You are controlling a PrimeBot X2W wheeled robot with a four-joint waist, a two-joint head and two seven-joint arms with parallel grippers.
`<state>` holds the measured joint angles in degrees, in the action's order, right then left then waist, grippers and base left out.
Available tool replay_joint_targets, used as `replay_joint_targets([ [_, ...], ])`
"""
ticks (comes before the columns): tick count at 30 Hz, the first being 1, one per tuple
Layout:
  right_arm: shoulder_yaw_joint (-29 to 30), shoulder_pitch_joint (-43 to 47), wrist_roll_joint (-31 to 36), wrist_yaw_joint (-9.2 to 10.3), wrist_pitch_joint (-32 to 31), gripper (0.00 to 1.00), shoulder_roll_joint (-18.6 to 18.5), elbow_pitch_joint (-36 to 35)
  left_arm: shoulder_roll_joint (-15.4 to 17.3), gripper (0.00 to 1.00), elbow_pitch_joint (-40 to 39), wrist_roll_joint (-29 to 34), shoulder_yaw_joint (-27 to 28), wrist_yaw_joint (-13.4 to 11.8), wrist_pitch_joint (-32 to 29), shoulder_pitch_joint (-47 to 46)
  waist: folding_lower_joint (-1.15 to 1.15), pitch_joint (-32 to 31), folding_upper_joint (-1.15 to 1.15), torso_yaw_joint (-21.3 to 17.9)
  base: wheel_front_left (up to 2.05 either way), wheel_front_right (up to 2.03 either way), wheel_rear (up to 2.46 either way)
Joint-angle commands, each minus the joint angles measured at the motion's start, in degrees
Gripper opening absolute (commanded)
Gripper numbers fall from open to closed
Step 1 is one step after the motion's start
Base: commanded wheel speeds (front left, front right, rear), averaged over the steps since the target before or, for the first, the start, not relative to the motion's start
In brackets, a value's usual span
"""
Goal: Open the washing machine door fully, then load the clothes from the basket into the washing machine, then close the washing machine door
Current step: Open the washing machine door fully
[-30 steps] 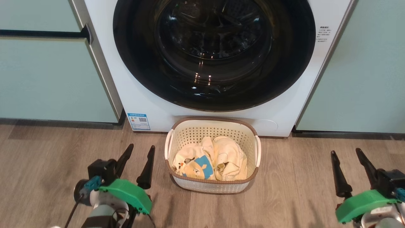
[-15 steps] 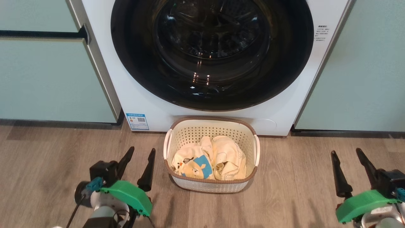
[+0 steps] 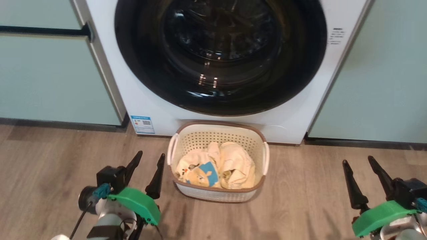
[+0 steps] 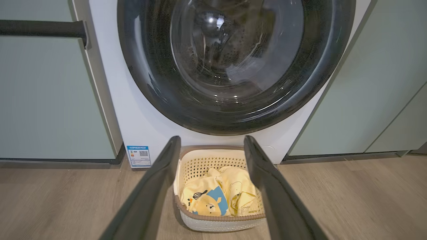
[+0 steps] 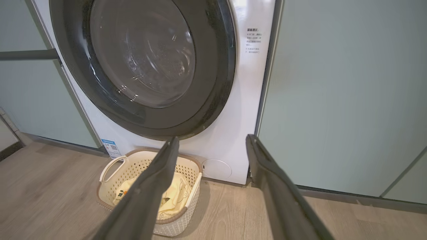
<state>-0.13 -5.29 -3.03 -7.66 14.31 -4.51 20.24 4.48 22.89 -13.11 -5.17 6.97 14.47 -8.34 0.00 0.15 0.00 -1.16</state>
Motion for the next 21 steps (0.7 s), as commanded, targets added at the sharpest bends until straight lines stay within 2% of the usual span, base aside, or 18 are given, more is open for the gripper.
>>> replay_joint_targets([
  [1,-0.7,-3.1,-0.2,0.17,0.7,1.0,-0.6,-1.8,0.6,1.0,-2.0,0.6,1.8,0.0,0.5,-2.8,0.0,0.0,0.0,0.0,1.23,1.23,-2.46],
  [14,-0.3,-3.1,-0.2,0.17,0.7,1.0,-0.4,-1.9,0.6,1.0,-2.1,0.6,1.9,0.1,0.5,-3.0,0.0,0.1,0.0,-0.3,1.22,1.22,-2.44],
  [21,-0.2,-3.0,-0.2,0.17,0.7,1.0,-0.3,-2.0,0.6,1.0,-2.5,0.4,2.0,0.1,0.5,-3.0,0.0,0.1,0.0,-0.6,0.76,0.76,-1.51],
])
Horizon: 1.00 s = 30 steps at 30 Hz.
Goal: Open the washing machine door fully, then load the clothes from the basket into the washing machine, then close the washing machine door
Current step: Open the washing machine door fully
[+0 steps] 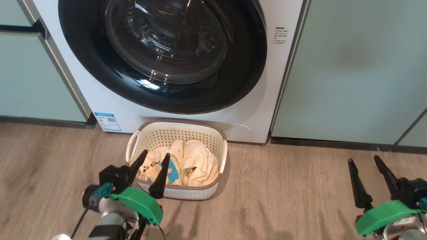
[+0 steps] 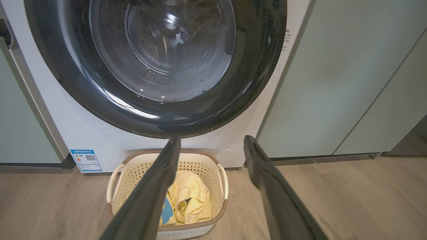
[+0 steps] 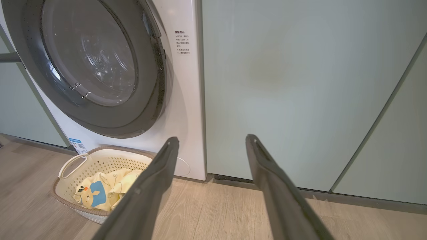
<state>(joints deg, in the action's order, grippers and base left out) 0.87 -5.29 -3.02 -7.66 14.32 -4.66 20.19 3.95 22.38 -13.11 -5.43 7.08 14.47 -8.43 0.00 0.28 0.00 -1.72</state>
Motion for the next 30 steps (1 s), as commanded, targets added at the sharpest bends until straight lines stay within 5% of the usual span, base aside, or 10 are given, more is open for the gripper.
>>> replay_joint_targets([
  [1,-1.2,-3.0,-0.2,0.17,0.7,1.0,-0.1,-2.0,1.1,1.0,-2.0,0.4,2.2,0.1,0.5,-2.9,0.0,0.0,0.0,-0.1,0.41,0.41,-0.81],
  [30,-0.4,-3.1,-1.0,0.17,0.7,1.0,-0.2,-1.7,0.6,1.0,-3.2,-0.2,2.6,0.2,0.5,-2.3,0.0,0.1,0.0,-0.1,0.04,0.04,-0.08],
])
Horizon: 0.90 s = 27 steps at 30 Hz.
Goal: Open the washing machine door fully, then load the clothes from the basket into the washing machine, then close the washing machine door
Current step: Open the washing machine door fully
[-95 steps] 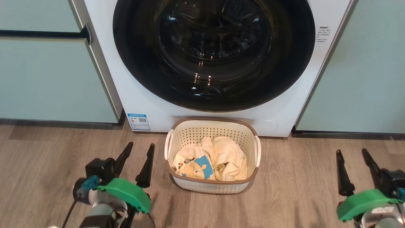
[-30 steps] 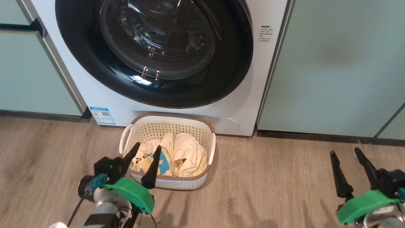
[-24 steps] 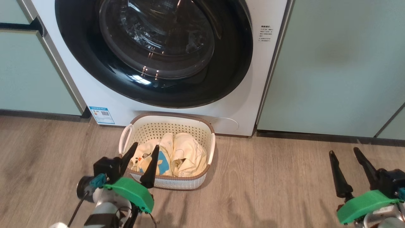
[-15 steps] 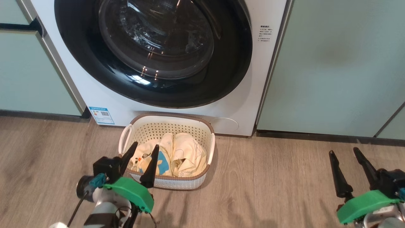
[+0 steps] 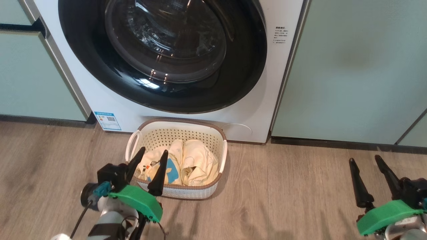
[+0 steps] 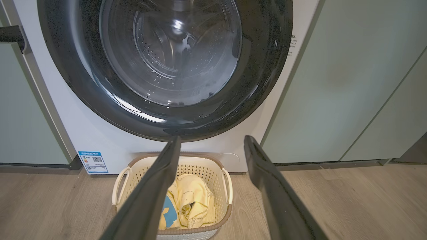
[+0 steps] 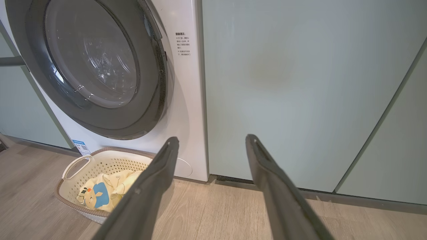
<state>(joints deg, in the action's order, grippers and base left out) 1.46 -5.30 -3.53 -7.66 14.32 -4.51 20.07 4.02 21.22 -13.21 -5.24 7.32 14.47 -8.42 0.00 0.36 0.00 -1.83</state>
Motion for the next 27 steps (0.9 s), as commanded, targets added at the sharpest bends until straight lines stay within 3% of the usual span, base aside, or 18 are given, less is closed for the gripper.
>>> replay_joint_targets([
  [1,-0.9,-3.1,-0.6,0.17,0.7,1.0,-0.3,-1.6,0.5,1.0,-2.1,0.0,2.4,0.0,0.5,-2.3,0.0,0.1,0.0,0.0,0.0,0.0,0.0],
  [3,-0.8,-3.1,-0.7,0.17,0.7,1.0,-0.3,-1.7,0.4,1.0,-2.4,0.1,2.5,0.0,0.5,-2.4,0.0,0.3,0.0,-0.1,0.0,0.0,0.0],
  [4,-0.6,-3.1,-1.0,0.17,0.7,0.46,-0.2,-1.8,0.4,1.0,-2.6,0.2,2.6,0.0,0.5,-2.4,0.0,0.5,0.0,-0.1,0.0,0.0,0.0],
  [5,-0.5,-3.1,-1.3,0.17,0.7,0.0,-0.2,-2.0,0.4,1.0,-2.7,0.2,2.6,0.0,0.5,-2.4,0.0,0.6,0.0,0.0,0.0,0.0,0.0],
  [21,-0.2,-8.2,-8.6,0.17,0.7,0.0,-1.2,0.2,0.0,1.0,-4.6,0.8,2.4,0.1,0.5,-4.5,0.0,4.8,0.0,1.1,0.0,0.0,0.0],
  [26,-0.9,-13.7,-19.8,0.17,-0.6,0.0,-1.2,3.3,-0.2,1.0,-5.3,0.9,2.4,0.1,0.5,-5.7,0.0,7.2,0.0,1.5,0.0,0.0,0.0],
  [27,-1.2,-16.6,-26.6,0.17,-2.7,0.0,-1.1,4.3,-0.2,1.0,-5.4,0.9,2.3,0.1,0.5,-6.4,0.0,8.2,0.0,1.8,0.0,0.0,0.0],
])
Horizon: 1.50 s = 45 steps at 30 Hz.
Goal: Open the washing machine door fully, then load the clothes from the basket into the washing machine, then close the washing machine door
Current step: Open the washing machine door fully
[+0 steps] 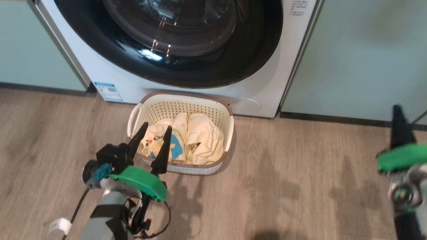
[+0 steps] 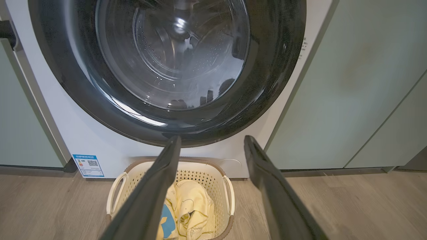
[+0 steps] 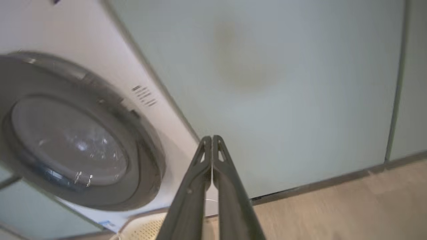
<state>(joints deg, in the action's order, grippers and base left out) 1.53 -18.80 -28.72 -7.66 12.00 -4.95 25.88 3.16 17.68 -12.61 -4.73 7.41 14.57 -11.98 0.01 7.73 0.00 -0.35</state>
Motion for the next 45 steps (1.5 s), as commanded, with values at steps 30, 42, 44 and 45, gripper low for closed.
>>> replay_joint_targets([
  [30,1.2,-43.6,-51.9,0.17,-34.4,0.0,0.8,17.6,-0.2,1.0,-2.8,-0.7,-2.8,0.1,0.4,-11.7,-0.01,13.6,0.0,8.3,0.0,0.0,0.0],
  [42,0.0,-52.5,-52.9,0.17,-34.5,0.0,1.3,24.8,-0.3,1.0,-3.3,-3.0,-6.7,-0.5,0.4,-13.0,-0.01,16.2,0.0,11.7,0.0,0.0,0.0],
  [44,0.2,-53.9,-53.2,0.17,-34.6,0.0,1.2,26.0,-0.3,1.0,-3.4,-3.2,-7.1,-0.5,0.4,-13.3,-0.01,16.7,0.0,12.2,0.0,0.0,0.0],
  [45,0.2,-54.5,-53.2,0.17,-34.7,0.0,1.1,26.6,-0.3,1.0,-3.4,-3.3,-7.3,-0.5,0.4,-13.4,-0.01,16.9,0.0,12.5,0.0,0.0,0.0],
])
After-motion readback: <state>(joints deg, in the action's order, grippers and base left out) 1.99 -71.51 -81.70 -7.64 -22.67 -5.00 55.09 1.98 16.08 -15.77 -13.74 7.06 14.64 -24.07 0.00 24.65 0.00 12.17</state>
